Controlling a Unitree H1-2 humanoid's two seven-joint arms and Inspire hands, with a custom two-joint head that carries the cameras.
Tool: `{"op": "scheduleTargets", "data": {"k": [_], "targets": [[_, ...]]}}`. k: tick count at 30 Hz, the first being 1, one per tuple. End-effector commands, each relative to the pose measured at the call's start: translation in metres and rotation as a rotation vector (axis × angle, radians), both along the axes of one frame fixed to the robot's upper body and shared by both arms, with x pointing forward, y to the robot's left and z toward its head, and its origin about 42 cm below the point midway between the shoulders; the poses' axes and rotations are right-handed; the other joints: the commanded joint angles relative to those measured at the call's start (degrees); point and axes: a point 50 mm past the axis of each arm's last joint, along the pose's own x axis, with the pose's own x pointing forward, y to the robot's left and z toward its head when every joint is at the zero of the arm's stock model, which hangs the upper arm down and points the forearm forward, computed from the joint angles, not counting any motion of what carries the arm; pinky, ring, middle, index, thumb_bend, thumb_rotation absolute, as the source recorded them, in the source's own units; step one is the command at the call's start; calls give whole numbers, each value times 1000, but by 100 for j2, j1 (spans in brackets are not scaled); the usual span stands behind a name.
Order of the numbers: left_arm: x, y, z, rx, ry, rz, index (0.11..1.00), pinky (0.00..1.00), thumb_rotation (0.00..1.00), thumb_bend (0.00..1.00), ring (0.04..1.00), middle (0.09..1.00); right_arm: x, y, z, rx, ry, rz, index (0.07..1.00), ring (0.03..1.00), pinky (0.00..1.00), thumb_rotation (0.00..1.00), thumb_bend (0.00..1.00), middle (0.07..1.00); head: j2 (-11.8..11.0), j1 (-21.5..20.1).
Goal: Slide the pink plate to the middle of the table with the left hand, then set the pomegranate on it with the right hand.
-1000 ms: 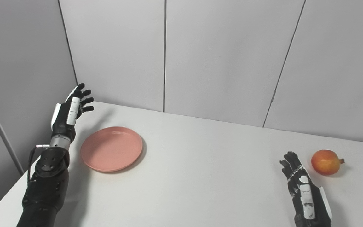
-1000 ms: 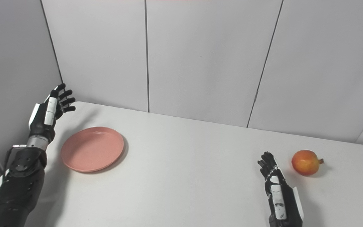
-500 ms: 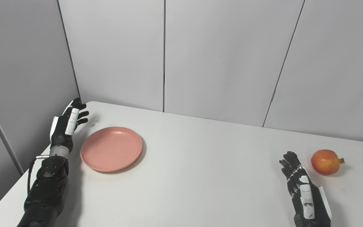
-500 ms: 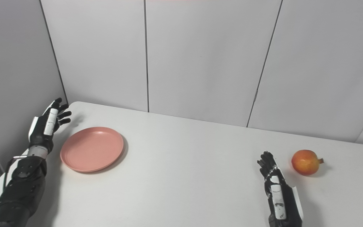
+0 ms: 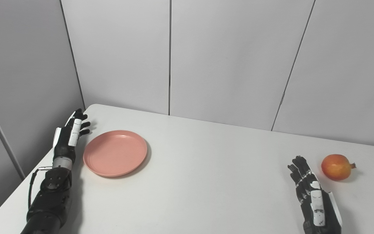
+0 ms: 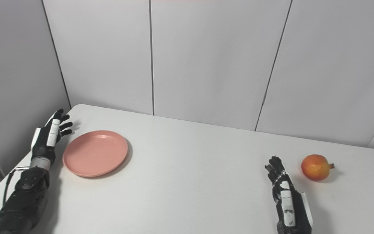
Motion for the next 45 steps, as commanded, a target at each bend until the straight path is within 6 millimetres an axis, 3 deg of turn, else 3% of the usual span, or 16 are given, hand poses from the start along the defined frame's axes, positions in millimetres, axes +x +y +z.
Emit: {"op": "scheduleTargets", "data": {"k": [1, 9, 17, 28, 38, 45], "targets": [[14, -3, 30, 45, -110, -26, 900, 770, 975, 975, 825, 876, -26, -11, -38, -7, 148, -8, 919, 942, 1000, 952, 771, 943, 6, 5], [8, -13, 16, 0, -101, -72, 948, 865, 982, 918, 872, 929, -26, -9, -37, -8, 149, -8, 918, 940, 1000, 951, 781, 947, 42, -23], [2, -20, 4, -9, -74, -124, 958, 888, 979, 917, 906, 959, -25, -5, -34, 1, 154, -4, 912, 940, 1000, 940, 801, 943, 81, -67], [-7, -32, -8, -36, -65, -140, 979, 857, 960, 952, 875, 946, -24, -5, -35, -2, 153, 6, 914, 937, 1000, 946, 798, 944, 110, -83], [-11, -39, -13, -69, -62, -161, 980, 843, 953, 912, 872, 942, -25, -4, -34, -6, 164, 3, 916, 935, 1000, 944, 804, 942, 146, -111], [-10, -43, -10, -105, -62, -174, 986, 793, 955, 918, 884, 957, -25, -2, -33, -11, 165, 2, 920, 931, 999, 942, 806, 940, 180, -163]]}}
